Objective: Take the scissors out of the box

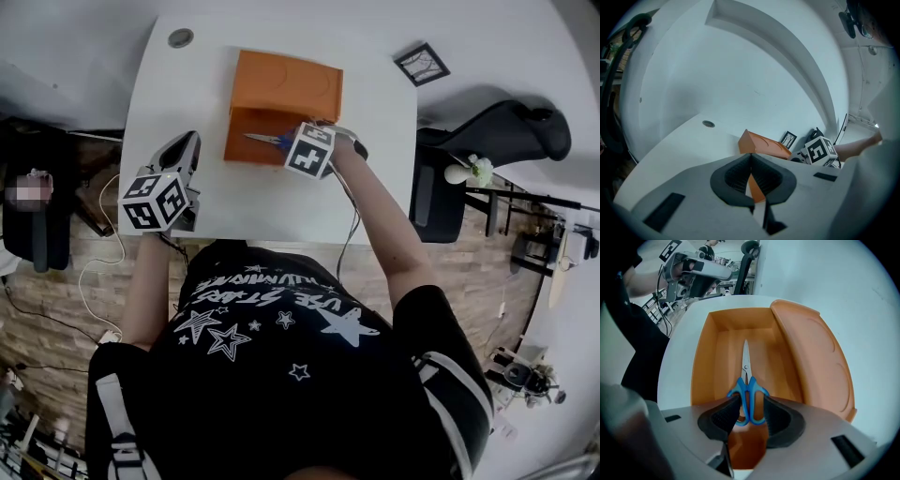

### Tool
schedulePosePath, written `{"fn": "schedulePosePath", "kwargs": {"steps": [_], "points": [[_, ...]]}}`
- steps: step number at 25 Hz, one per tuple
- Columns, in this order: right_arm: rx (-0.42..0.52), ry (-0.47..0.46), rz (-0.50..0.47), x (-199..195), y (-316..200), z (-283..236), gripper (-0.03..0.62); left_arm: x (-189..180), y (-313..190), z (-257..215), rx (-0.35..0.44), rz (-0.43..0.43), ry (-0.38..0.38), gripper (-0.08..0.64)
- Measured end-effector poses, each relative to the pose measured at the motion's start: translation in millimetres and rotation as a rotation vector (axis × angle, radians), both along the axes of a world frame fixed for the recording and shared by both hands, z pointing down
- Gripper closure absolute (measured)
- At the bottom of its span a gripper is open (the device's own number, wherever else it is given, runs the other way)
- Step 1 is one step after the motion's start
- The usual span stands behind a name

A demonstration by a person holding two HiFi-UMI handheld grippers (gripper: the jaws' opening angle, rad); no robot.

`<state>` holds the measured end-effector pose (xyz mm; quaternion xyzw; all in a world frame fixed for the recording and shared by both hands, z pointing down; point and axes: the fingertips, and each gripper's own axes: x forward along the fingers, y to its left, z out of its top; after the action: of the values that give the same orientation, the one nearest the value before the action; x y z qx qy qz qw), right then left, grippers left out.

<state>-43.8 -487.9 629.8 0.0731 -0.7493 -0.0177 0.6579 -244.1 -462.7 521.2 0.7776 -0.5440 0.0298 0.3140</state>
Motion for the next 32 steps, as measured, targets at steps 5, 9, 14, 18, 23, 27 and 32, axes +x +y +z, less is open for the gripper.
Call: {"fn": "schedulePosePath", "kwargs": {"steps": [5,9,14,18,23,27,32], "points": [[-0.024,-0.014,0.016,-1,-1,3,0.417,-2,-4,4,-0.004,0.001,0.004,0.541],[-0.062,0.000,0.009,-1,1,4,0.428,-1,-6,3,-0.005,0.001,0.009,0.541],[-0.080,0.008,-0.023,-1,3,5,0.454,3,-8,6,-0.009,0.008,0.007,0.541],[-0.083,0.011,-0.046,0,5,5,0.471,8,-9,6,-0.013,0.018,0.006,0.541],[-0.052,0.001,-0.085,-1,8,4,0.483,12,-7,5,-0.011,0.026,0.004,0.541],[-0.010,-0.011,-0.083,0,11,3,0.485,16,0,5,-0.010,0.029,0.002,0.541],[0.047,-0.059,-0.034,2,10,-6,0.485,22,7,2,-0.003,0.032,-0.005,0.541]]}}
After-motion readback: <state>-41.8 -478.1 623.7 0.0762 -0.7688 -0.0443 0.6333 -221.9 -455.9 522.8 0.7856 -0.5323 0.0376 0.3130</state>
